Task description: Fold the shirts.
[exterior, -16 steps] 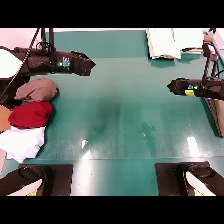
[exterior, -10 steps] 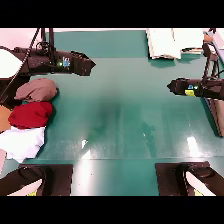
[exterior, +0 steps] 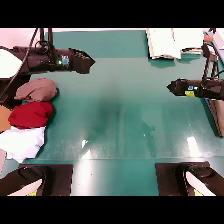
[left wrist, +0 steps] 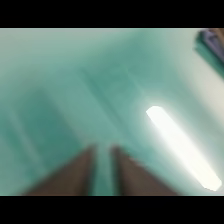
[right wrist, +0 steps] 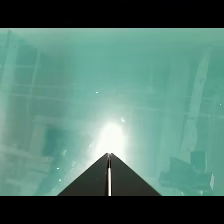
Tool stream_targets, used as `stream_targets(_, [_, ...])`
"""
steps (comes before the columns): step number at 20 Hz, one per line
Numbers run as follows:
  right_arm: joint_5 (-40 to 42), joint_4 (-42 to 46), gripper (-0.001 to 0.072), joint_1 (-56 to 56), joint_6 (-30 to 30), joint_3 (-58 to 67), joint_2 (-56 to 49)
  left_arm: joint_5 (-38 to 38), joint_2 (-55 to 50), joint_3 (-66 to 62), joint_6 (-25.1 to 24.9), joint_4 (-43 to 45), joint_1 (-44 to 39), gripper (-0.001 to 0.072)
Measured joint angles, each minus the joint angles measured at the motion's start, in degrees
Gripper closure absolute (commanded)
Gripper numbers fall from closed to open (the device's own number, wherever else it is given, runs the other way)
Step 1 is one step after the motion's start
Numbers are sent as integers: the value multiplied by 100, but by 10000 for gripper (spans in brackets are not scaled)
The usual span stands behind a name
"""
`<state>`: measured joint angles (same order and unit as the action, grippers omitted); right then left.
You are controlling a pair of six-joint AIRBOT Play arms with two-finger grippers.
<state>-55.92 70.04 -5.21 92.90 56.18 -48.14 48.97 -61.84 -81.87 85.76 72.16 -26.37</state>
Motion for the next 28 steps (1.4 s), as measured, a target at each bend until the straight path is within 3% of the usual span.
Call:
stream_targets(6, [-4, -2, 691, 0, 0, 0, 0, 264, -216, 166, 623, 2094, 1512, -1])
stream_targets(11, [-15, -2, 690, -2, 0, 0, 0, 553, -1003, 743, 828, 2535, 2918, -1])
stream_targets(15, [-20, -2, 690, 0, 0, 0, 0, 476, -1773, 984, 870, 2632, 3445, 9])
stream_targets(16, [-20, -2, 690, 0, 0, 0, 0, 446, -1899, 1008, 876, 2634, 3495, 284])
stream_targets(17, [-17, -2, 690, 0, 0, 0, 0, 420, -1998, 1023, 894, 2629, 3536, 669])
stream_targets(22, [24, -2, 691, 0, 0, 24, 0, 402, -1952, 662, 957, 2649, 3609, 687])
stream_targets(28, [-83, -2, 690, 0, 2, 1016, -284, 369, -542, -616, 769, 2651, 2874, 687])
